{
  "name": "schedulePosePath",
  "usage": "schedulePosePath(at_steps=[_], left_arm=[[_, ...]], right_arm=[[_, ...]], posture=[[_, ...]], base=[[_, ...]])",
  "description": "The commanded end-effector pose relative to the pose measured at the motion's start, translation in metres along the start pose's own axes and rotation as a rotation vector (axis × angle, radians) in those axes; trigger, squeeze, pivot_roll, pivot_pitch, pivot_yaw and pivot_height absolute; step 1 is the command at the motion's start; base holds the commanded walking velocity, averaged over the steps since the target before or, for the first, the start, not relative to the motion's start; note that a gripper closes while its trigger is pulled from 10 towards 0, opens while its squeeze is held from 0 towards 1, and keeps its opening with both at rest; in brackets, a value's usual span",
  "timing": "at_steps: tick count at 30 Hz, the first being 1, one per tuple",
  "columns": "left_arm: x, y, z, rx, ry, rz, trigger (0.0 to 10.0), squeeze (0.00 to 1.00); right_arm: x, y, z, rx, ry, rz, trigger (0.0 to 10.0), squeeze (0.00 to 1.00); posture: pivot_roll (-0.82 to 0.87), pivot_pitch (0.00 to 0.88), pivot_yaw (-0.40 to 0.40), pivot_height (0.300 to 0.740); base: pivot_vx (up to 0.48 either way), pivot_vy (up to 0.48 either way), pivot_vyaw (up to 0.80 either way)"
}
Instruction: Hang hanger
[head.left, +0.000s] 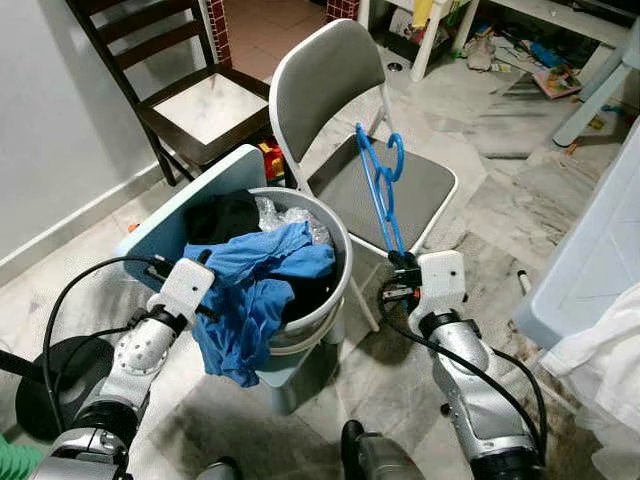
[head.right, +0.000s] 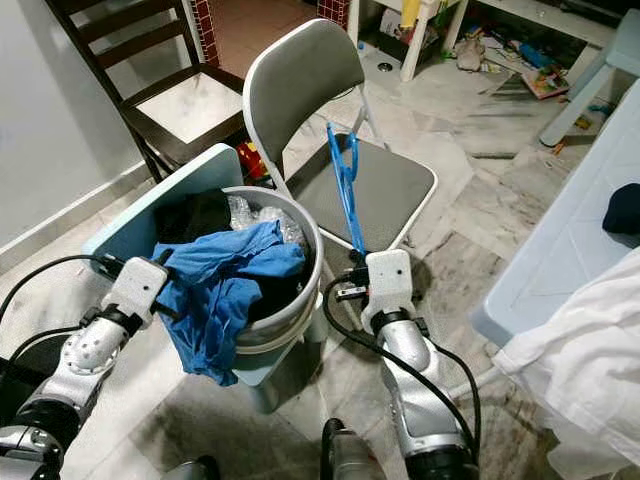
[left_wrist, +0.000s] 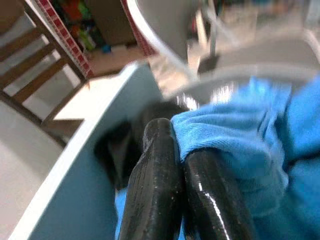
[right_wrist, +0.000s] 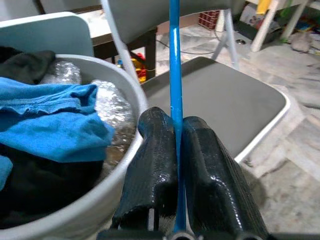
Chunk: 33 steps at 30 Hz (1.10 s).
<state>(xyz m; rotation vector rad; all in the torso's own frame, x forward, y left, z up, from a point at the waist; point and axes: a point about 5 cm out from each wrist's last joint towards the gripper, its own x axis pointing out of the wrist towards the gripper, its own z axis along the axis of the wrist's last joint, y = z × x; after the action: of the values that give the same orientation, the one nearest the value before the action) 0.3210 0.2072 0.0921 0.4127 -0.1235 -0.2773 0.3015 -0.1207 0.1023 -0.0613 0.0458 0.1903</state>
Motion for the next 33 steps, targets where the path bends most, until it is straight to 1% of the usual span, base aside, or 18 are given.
schedulePosePath(at_steps=[1,3,4,5,6,7,9,11,12,14,15,22,23,24,26,30,32,33], left_arm=[[0.004,0.003,0.010,-0.083,-0.039,-0.001,0.0,0.00],[0.008,0.007,0.020,-0.163,-0.070,0.022,0.0,0.00],[0.012,0.010,0.025,-0.266,-0.079,0.045,0.0,0.00],[0.015,0.014,0.036,-0.419,-0.105,0.061,0.0,0.00],[0.015,0.014,0.036,-0.419,-0.105,0.061,0.0,0.00],[0.017,0.015,0.047,-0.605,-0.136,0.048,0.0,0.00],[0.016,0.013,0.063,-0.717,-0.180,-0.030,0.0,0.00],[0.010,0.003,0.081,-0.859,-0.215,-0.155,0.0,0.00],[0.010,0.003,0.081,-0.859,-0.215,-0.155,0.0,0.00],[0.005,-0.004,0.087,-0.923,-0.210,-0.226,0.0,0.00],[0.005,-0.004,0.087,-0.923,-0.210,-0.226,0.0,0.00],[0.000,-0.026,0.103,-0.992,-0.166,-0.417,0.0,0.00],[-0.001,-0.032,0.114,-1.008,-0.160,-0.493,0.0,0.00],[-0.001,-0.032,0.114,-1.008,-0.160,-0.493,0.0,0.00],[0.003,-0.036,0.132,-1.070,-0.184,-0.576,0.0,0.00],[0.008,-0.028,0.135,-1.113,-0.182,-0.549,0.0,0.00],[0.010,-0.019,0.119,-1.125,-0.141,-0.464,0.0,0.00],[0.010,-0.013,0.102,-1.113,-0.090,-0.388,0.0,0.00]], right_arm=[[0.002,0.001,0.000,0.005,-0.011,0.000,10.0,0.00],[0.004,0.002,0.000,0.008,-0.013,0.004,10.0,0.00],[0.005,0.003,0.000,0.010,-0.014,0.007,10.0,0.00],[0.007,0.004,0.000,0.013,-0.016,0.010,10.0,0.00],[0.007,0.004,0.000,0.013,-0.016,0.010,10.0,0.00],[0.008,0.005,0.000,0.015,-0.017,0.013,10.0,0.00],[0.010,0.007,-0.001,0.019,-0.018,0.020,10.0,0.00],[0.012,0.012,-0.003,0.023,-0.016,0.035,10.0,0.00],[0.012,0.012,-0.003,0.023,-0.016,0.035,10.0,0.00],[0.013,0.015,-0.003,0.026,-0.016,0.040,10.0,0.00],[0.013,0.015,-0.003,0.026,-0.016,0.040,10.0,0.00],[0.015,0.016,-0.004,0.031,-0.020,0.040,10.0,0.00],[0.016,0.014,-0.003,0.028,-0.027,0.032,10.0,0.00],[0.016,0.014,-0.003,0.028,-0.027,0.032,10.0,0.00],[0.016,0.010,-0.002,0.024,-0.033,0.013,10.0,0.00],[0.016,0.007,-0.004,0.022,-0.036,-0.001,10.0,0.00],[0.014,0.006,-0.005,0.022,-0.034,-0.005,10.0,0.00],[0.014,0.006,-0.006,0.022,-0.034,-0.006,10.0,0.00]], posture=[[-0.11,0.178,-0.003,0.740],[-0.10,0.173,-0.001,0.740],[-0.10,0.173,-0.001,0.740],[-0.08,0.173,0.000,0.740],[-0.08,0.173,0.000,0.740],[-0.07,0.179,-0.001,0.740],[-0.05,0.184,-0.001,0.740],[-0.04,0.196,0.001,0.740],[-0.04,0.196,0.001,0.740],[-0.03,0.202,0.003,0.740],[-0.03,0.202,0.003,0.740],[-0.03,0.194,0.008,0.740],[-0.04,0.190,0.010,0.740],[-0.04,0.190,0.010,0.740],[-0.05,0.177,0.017,0.740],[-0.06,0.171,0.023,0.740],[-0.06,0.170,0.023,0.740],[-0.06,0.172,0.020,0.740]], base=[[0.000,0.000,0.00],[0.000,0.000,0.00],[0.000,0.000,0.00],[0.000,0.000,0.00],[0.000,0.000,0.00],[0.000,0.000,0.00],[0.000,0.000,0.00],[0.000,0.000,0.00],[0.000,0.000,0.00],[0.000,0.000,0.00],[0.000,0.000,0.00],[0.000,0.000,0.00],[0.000,0.000,0.00],[0.000,0.000,0.00],[0.000,0.000,0.00],[0.000,0.000,0.00],[0.000,0.000,0.00],[0.000,0.000,0.00]])
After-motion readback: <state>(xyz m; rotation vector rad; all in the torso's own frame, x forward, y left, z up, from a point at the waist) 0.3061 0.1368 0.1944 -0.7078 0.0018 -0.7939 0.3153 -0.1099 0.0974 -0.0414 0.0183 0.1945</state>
